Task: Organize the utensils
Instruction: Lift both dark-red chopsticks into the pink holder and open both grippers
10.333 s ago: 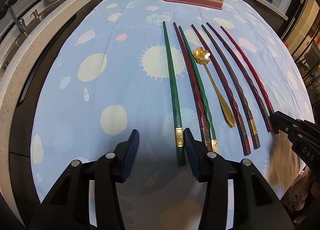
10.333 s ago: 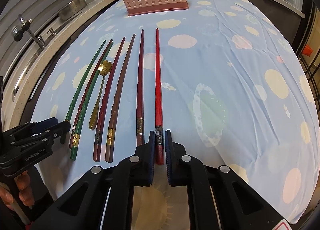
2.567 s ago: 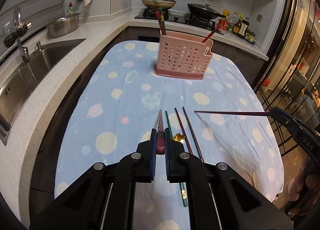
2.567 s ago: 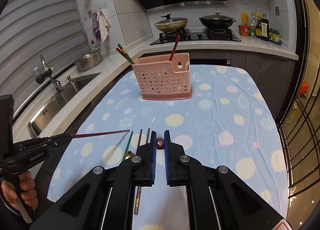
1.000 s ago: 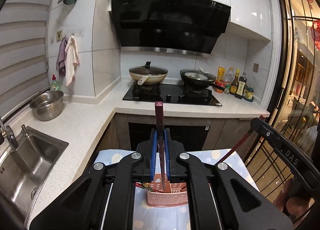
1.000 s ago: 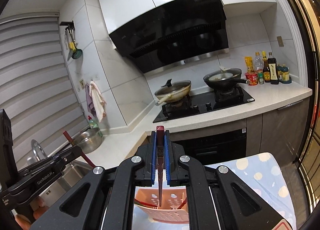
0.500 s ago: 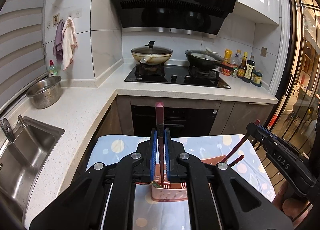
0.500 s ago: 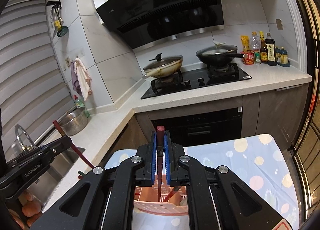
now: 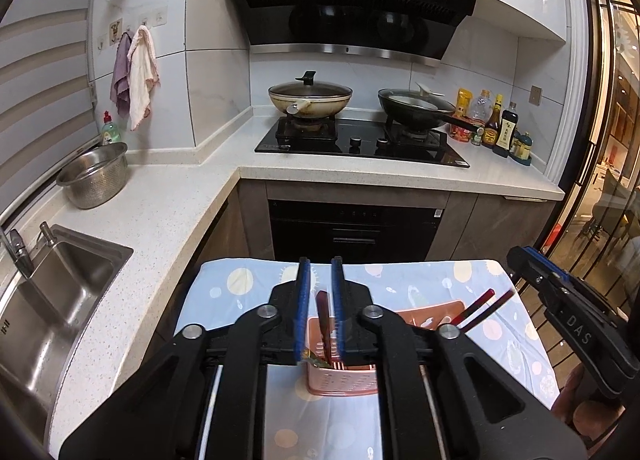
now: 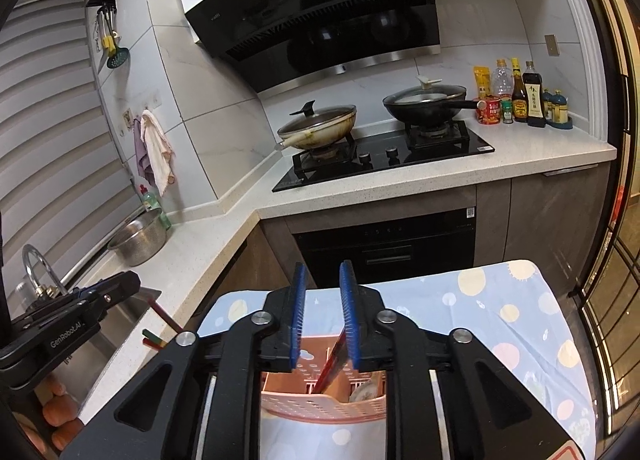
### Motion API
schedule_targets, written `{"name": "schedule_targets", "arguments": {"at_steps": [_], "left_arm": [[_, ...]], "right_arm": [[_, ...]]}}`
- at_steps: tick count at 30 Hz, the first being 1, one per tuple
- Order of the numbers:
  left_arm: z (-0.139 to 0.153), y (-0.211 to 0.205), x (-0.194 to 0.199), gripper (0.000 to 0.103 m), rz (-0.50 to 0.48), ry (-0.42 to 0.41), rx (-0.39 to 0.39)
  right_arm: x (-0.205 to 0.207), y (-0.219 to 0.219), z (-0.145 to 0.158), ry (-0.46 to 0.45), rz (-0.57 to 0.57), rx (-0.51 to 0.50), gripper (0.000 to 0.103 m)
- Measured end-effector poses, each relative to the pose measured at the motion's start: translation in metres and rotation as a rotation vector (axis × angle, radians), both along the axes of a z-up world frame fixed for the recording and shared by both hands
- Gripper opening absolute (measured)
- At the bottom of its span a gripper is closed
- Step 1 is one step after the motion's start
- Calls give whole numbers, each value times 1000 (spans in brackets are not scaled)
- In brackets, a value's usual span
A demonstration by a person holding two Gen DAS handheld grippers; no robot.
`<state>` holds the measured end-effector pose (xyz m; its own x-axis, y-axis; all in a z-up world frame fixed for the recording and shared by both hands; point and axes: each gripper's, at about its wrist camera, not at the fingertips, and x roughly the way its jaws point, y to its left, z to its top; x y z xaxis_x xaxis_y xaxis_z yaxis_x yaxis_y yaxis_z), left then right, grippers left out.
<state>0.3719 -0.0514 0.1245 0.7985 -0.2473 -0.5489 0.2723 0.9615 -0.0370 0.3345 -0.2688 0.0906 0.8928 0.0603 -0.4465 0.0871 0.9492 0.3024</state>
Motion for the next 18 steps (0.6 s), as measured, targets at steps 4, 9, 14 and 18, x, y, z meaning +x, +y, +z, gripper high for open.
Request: {"name": "schedule_targets", "arguments": {"at_steps": [4, 9, 14, 18], "left_arm": [[5, 5, -6, 37, 16, -15, -7], [11, 10, -17, 41, 22, -24, -9], [16, 12, -33, 50, 28, -39, 2], [17, 12, -49, 53, 22, -49, 9]], "right_arm": [[-10, 0, 8, -21, 0, -2, 25], [-25, 0, 15, -37, 3, 2, 26], [-43, 2, 20, -44, 13, 7, 26], [-61, 6, 18, -41, 27, 9, 26]]}}
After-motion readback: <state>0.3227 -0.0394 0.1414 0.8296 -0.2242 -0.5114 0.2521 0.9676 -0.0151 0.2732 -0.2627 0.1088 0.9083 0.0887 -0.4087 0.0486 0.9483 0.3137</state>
